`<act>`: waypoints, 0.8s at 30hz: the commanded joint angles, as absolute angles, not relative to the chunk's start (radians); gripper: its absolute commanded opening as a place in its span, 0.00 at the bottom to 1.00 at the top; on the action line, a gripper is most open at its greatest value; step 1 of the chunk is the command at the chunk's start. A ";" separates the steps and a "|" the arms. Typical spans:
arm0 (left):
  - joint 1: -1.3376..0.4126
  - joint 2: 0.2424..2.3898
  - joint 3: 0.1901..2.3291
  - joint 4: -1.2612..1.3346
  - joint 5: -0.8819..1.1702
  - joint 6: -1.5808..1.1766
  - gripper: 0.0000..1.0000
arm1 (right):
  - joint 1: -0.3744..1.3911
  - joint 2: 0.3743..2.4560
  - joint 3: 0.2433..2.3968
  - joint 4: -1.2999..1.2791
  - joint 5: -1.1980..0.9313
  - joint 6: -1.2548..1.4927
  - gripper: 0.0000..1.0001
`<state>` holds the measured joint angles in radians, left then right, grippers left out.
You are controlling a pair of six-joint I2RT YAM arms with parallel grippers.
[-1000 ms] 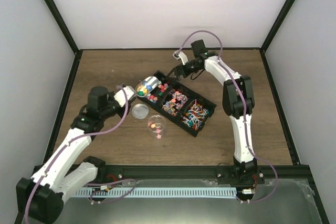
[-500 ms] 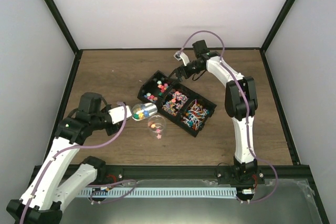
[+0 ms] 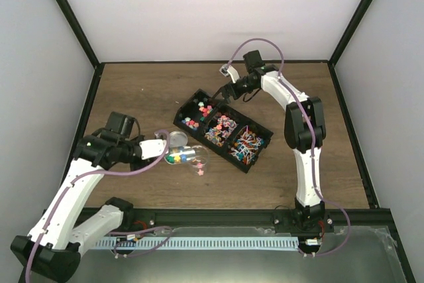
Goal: Pack the candies
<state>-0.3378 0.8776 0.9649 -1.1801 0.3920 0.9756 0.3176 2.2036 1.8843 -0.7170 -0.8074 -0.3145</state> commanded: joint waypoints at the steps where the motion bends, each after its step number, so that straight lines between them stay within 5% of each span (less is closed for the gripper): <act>1: -0.333 0.929 1.022 -1.230 0.386 1.031 0.04 | 0.315 2.155 1.880 -0.715 -0.818 -0.319 1.00; 24: -0.339 1.103 1.176 -1.318 0.324 1.075 0.04 | 0.315 2.170 1.866 -0.680 -0.831 -0.295 1.00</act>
<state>-0.3382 1.0977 1.1439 -1.2877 0.3176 1.0351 0.3176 2.1998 1.8641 -0.6930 -0.8104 -0.3000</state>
